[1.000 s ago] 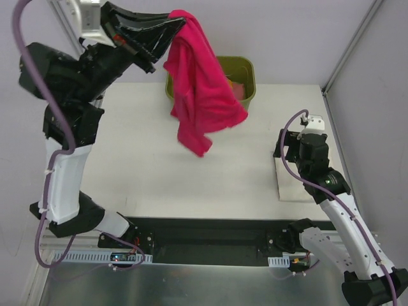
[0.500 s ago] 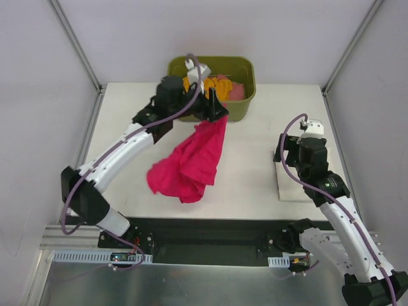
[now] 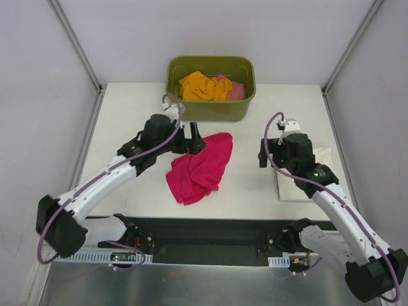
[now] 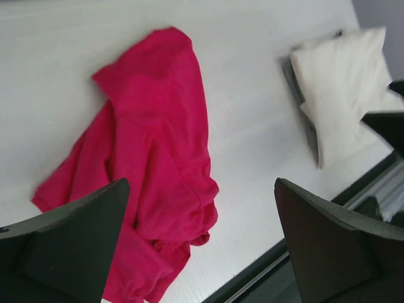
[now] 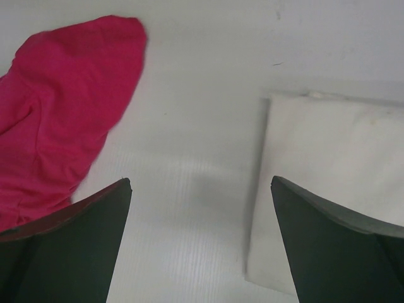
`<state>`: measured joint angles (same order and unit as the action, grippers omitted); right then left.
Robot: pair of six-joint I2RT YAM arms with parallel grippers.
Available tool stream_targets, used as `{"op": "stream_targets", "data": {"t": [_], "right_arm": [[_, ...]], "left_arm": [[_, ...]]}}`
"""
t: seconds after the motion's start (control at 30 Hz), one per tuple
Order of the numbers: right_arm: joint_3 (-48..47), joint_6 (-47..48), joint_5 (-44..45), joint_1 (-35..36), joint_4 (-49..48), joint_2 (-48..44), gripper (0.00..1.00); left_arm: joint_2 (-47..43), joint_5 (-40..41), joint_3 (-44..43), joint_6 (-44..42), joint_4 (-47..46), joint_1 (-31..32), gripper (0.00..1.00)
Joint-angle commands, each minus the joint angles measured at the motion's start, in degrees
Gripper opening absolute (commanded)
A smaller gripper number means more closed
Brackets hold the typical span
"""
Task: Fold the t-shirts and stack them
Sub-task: Move the tshirt to the center of the board, then flatten out the tshirt
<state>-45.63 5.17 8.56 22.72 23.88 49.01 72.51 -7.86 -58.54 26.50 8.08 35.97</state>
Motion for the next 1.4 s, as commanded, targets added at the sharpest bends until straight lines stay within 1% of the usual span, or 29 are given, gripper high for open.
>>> {"op": "stream_targets", "data": {"t": [0.0,0.03,0.07,0.1,0.13,0.17,0.2,0.23,0.27,0.33,0.37,0.47,0.53,0.6,0.73,0.77,0.83,0.87,0.93,0.97,1.03,1.07,1.23,1.37], "right_arm": [[-2.45,2.56,-6.97,8.11,-5.06,6.59,0.97],[-2.97,2.91,-7.06,10.13,-5.85,8.27,0.97],[-4.37,3.09,-6.71,14.5,-7.34,10.12,0.97],[-5.51,3.27,-6.71,16.81,-8.05,12.66,0.98],[-6.66,3.53,-6.8,18.92,-8.75,17.64,0.99],[-7.89,3.53,-7.67,22.77,-10.59,21.0,0.97],[-10.68,3.71,-8.03,24.37,-11.39,23.73,0.94],[-12.19,4.06,-10.47,25.78,-12.01,29.94,0.91],[-14.29,4.76,-11.19,28.49,-12.01,32.78,0.85],[-19.83,6.34,-10.85,30.79,-11.58,38.14,0.81],[-21.33,7.21,-9.28,32.11,-11.31,42.26,0.76],[-26.17,7.57,-9.52,32.65,-10.26,48.61,0.68],[-27.75,7.66,-10.05,33.0,-9.9,50.3,0.66],[-28.37,7.92,-10.14,33.53,-8.94,52.22,0.62],[-29.08,8.02,-11.02,34.23,-7.45,54.87,0.53],[-29.25,7.93,-10.06,34.23,-6.66,55.05,0.42],[-28.99,7.49,-9.09,34.32,-6.65,54.96,0.33],[-28.91,7.4,-8.91,34.23,-6.74,54.7,0.25],[-28.73,6.96,-8.91,34.32,-6.74,53.91,0.2],[-28.64,6.79,-8.91,34.32,-6.74,53.64,0.12],[-28.38,6.17,-8.91,34.32,-6.74,52.77,0.05],[-28.2,5.21,-6.91,34.23,-6.91,51.46,0.01],[-24.35,2.13,-5.75,34.32,-8.15,44.07,0.01],[-20.75,-0.15,-1.02,34.14,-7.62,37.83,0.01]], "left_arm": [[-10.27,11.21,7.55,6.27,7.73,-5.27,0.99],[-11.68,9.28,9.48,8.54,9.31,-9.29,0.99],[-14.3,7.96,13.5,9.7,9.59,-11.77,0.99],[-15.54,4.2,15.46,10.67,9.85,-13.62,0.99],[-16.69,3.12,17.22,12.16,10.2,-15.29,0.99],[-18.53,2.42,20.19,12.69,10.47,-17.57,0.99],[-19.33,1.8,21.53,13.22,10.64,-18.29,0.99],[-20.12,1.36,22.59,14.1,10.99,-18.73,0.99],[-21.35,1.35,24.08,14.54,11.26,-19.44,0.99],[-22.32,1.35,25.23,15.59,11.7,-19.88,0.99],[-22.76,1.27,26.02,16.03,11.87,-20.06,0.99],[-22.42,0.04,26.99,16.91,12.14,-20.32,0.99],[-22.06,-0.32,27.6,17.0,12.23,-20.41,0.99],[-21.97,-0.05,28.31,16.48,12.23,-20.58,0.99],[-21.36,0.74,27.96,15.25,12.23,-20.76,0.99],[-21.01,0.74,27.7,15.16,12.23,-20.76,0.99],[-20.57,0.65,27.52,15.07,12.23,-20.76,0.99],[-20.48,0.56,27.52,15.07,12.23,-20.76,0.99],[-20.04,0.04,27.43,14.81,12.23,-20.76,0.99],[-20.04,-0.05,27.34,14.72,12.31,-20.76,0.99],[-19.95,-0.14,27.43,14.63,12.23,-20.76,0.99],[-19.86,-0.14,27.52,14.63,12.23,-20.76,0.99],[-17.68,-0.49,27.43,14.28,12.05,-20.76,0.99],[-13.72,-1.46,26.38,13.58,10.3,-20.76,0.99]]}}
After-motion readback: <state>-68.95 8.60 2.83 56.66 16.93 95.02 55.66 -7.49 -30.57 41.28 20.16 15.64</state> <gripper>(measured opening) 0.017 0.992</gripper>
